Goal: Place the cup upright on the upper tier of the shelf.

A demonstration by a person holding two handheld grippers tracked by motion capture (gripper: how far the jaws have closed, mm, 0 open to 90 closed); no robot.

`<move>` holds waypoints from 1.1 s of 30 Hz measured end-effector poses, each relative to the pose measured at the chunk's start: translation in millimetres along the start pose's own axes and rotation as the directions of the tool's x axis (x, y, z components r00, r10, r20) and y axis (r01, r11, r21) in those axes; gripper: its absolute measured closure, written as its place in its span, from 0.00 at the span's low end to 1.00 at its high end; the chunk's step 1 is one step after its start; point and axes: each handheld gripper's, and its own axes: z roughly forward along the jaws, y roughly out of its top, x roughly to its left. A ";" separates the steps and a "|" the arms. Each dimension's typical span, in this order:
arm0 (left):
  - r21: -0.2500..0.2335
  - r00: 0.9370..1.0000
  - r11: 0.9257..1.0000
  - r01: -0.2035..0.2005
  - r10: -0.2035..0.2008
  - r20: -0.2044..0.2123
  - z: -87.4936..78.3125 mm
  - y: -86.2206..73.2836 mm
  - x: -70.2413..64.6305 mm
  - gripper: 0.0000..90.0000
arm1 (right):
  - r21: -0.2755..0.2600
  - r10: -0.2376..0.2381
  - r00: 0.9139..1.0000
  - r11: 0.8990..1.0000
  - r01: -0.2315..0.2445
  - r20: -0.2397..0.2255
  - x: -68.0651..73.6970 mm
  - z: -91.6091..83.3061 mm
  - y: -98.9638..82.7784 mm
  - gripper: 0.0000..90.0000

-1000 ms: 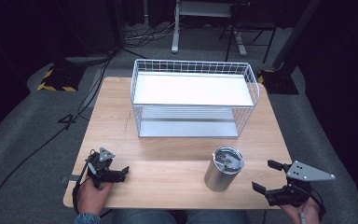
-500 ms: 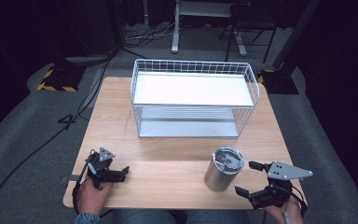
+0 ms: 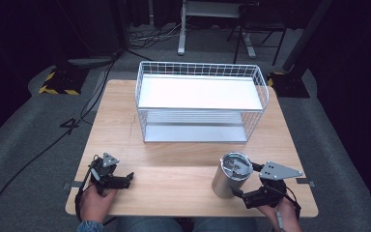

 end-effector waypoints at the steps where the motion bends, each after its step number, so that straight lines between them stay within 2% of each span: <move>1: 0.000 1.000 1.000 0.000 0.000 0.000 0.0 0.0 0.0 0.01 | -0.001 0.001 1.000 1.000 -0.001 0.000 -0.7 2.6 -0.3 0.00; 9: 0.000 1.000 1.000 0.000 0.000 0.000 0.0 0.0 0.0 0.01 | -0.007 0.024 1.000 1.000 -0.024 -0.005 -4.1 18.4 -3.0 0.00; 15: 0.000 1.000 1.000 0.001 -0.001 0.000 0.0 0.0 -0.1 0.01 | -0.002 0.018 1.000 1.000 -0.018 -0.011 -5.5 29.6 -6.7 0.00; 24: 0.000 1.000 1.000 0.000 0.000 0.000 0.0 0.0 0.0 0.01 | 0.003 -0.008 1.000 1.000 0.008 -0.015 -7.1 30.4 -6.3 0.03; 33: 0.000 1.000 1.000 0.000 0.000 0.000 0.0 0.0 0.0 0.01 | 0.017 -0.012 1.000 1.000 0.012 -0.016 -7.6 30.3 -4.8 0.03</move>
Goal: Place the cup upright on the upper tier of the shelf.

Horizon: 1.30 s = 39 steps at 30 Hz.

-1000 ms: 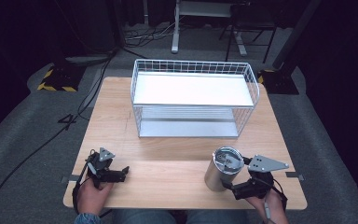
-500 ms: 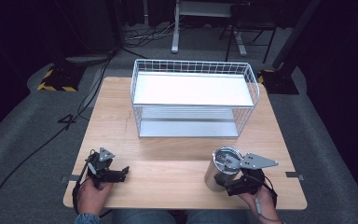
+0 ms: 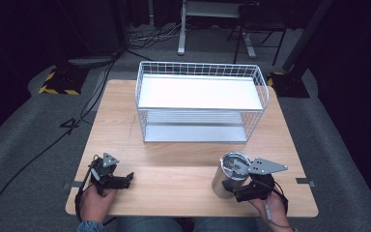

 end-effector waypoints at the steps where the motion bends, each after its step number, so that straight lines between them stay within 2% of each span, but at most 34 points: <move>1: 0.000 1.000 1.000 0.001 -0.001 0.000 0.0 0.0 -0.1 0.01 | -0.003 0.001 1.000 1.000 -0.001 -0.001 -0.1 0.0 -0.3 0.03; 7: 0.001 1.000 1.000 0.001 -0.001 0.000 0.0 0.0 0.0 0.01 | -0.009 -0.009 1.000 1.000 0.009 0.018 2.5 -1.7 -0.2 0.04; 10: 0.000 1.000 1.000 0.001 -0.001 0.000 0.0 0.0 -0.1 0.01 | 0.001 0.001 1.000 1.000 -0.001 0.014 1.9 -3.5 1.1 0.04; 19: 0.001 1.000 1.000 0.001 -0.001 0.000 0.0 0.0 0.0 0.01 | -0.003 -0.005 1.000 1.000 0.005 0.016 0.9 -14.0 13.6 0.04; 39: 0.000 1.000 1.000 0.001 -0.001 0.000 0.0 0.0 0.0 0.01 | -0.028 -0.041 0.999 0.999 0.041 -0.001 -3.2 -35.7 65.0 0.04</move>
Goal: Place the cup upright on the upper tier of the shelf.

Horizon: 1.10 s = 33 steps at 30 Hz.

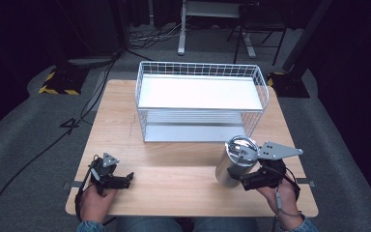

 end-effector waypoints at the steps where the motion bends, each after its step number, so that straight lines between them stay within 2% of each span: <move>1: 0.000 1.000 1.000 0.000 0.000 0.000 0.0 0.0 0.0 0.01 | -0.001 0.004 1.000 1.000 -0.004 -0.002 -0.4 -0.6 1.8 0.04; 9: -0.001 1.000 1.000 -0.001 0.001 0.000 0.0 0.0 0.1 0.01 | -0.015 0.002 1.000 1.000 -0.002 -0.006 -3.4 -6.3 18.2 0.04; 18: 0.000 1.000 1.000 0.000 0.000 0.000 0.0 0.0 0.0 0.01 | -0.018 -0.011 1.000 1.000 0.011 0.020 -7.0 -13.9 43.0 0.04; 33: 0.000 1.000 1.000 -0.002 0.002 0.003 0.1 0.1 0.3 0.01 | -0.027 -0.012 1.000 1.000 0.012 0.020 -14.8 -20.5 73.6 0.04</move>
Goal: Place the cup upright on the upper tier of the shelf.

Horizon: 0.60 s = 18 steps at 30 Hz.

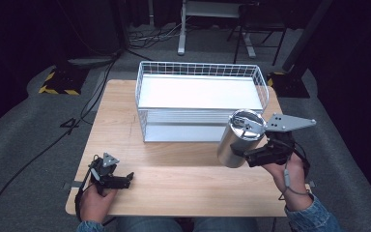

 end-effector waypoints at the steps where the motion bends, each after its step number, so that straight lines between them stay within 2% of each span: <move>1: 0.000 1.000 1.000 0.000 0.000 0.000 0.0 0.0 0.0 0.01 | -0.002 0.002 1.000 1.000 -0.002 0.000 -0.7 -0.4 2.8 0.04; 14: 0.000 1.000 1.000 0.000 0.000 0.000 0.0 0.0 0.0 0.01 | -0.019 -0.001 1.000 1.000 0.001 0.010 -12.9 0.4 42.4 0.04; 15: 0.000 1.000 1.000 -0.001 0.001 0.000 0.0 0.0 0.1 0.01 | -0.024 -0.004 1.000 1.000 0.004 0.009 -15.2 1.7 49.7 0.04; 18: 0.000 1.000 1.000 -0.001 0.001 0.000 0.0 0.0 0.1 0.01 | -0.023 -0.006 1.000 1.000 0.006 0.011 -16.5 3.2 55.2 0.04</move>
